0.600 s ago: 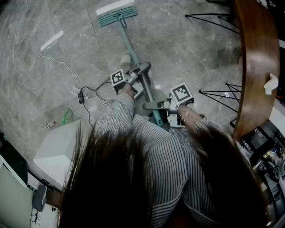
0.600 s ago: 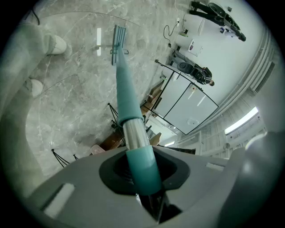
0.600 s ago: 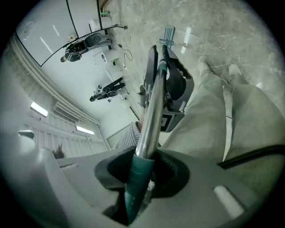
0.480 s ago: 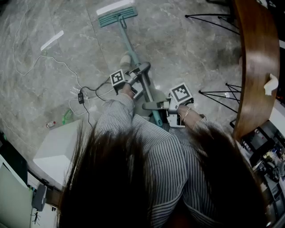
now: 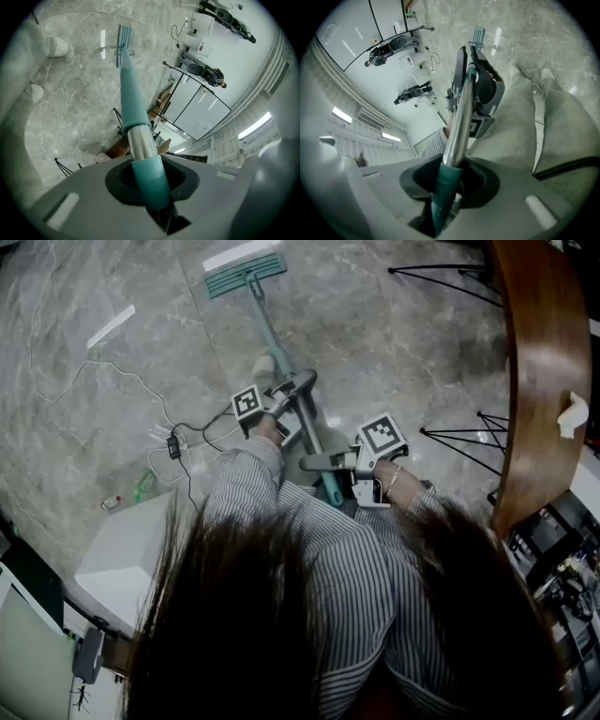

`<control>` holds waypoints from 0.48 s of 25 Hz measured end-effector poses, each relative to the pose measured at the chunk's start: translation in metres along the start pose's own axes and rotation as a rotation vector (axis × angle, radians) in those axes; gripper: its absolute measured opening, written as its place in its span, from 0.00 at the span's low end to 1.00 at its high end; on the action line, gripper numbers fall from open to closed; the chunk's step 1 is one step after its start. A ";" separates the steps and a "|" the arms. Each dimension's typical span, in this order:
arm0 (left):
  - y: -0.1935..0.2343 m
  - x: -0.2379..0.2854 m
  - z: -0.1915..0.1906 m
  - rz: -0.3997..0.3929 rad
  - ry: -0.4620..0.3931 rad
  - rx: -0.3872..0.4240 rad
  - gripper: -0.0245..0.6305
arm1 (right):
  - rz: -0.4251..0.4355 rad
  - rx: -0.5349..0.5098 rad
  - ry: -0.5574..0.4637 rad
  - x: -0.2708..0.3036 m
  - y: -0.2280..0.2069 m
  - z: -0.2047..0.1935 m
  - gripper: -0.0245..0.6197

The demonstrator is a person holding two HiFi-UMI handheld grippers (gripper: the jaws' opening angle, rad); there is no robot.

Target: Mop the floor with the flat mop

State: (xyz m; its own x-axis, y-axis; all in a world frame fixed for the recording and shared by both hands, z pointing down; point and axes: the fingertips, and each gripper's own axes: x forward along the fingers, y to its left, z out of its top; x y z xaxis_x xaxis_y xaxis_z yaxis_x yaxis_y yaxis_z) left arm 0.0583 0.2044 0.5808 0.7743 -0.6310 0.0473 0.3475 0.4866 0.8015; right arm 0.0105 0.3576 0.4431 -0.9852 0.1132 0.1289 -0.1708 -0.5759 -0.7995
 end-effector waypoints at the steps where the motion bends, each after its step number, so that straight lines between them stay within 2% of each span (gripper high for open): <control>1: -0.001 0.002 -0.001 -0.003 -0.002 -0.001 0.13 | 0.007 -0.003 -0.008 -0.002 0.002 0.001 0.20; 5: -0.005 0.013 0.001 -0.017 -0.008 0.000 0.13 | 0.009 -0.015 -0.046 -0.013 0.010 0.009 0.20; 8: -0.012 0.026 0.009 -0.020 0.007 0.013 0.13 | -0.034 -0.019 -0.050 -0.019 0.016 0.022 0.20; 12: -0.037 0.044 0.040 -0.036 -0.012 0.007 0.13 | -0.037 -0.001 -0.077 -0.017 0.040 0.059 0.20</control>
State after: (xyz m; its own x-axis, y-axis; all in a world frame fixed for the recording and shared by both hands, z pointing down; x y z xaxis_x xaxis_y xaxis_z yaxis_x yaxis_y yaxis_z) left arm 0.0583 0.1345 0.5770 0.7547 -0.6556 0.0256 0.3714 0.4590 0.8071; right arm 0.0195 0.2845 0.4434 -0.9766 0.0713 0.2028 -0.2067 -0.5714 -0.7942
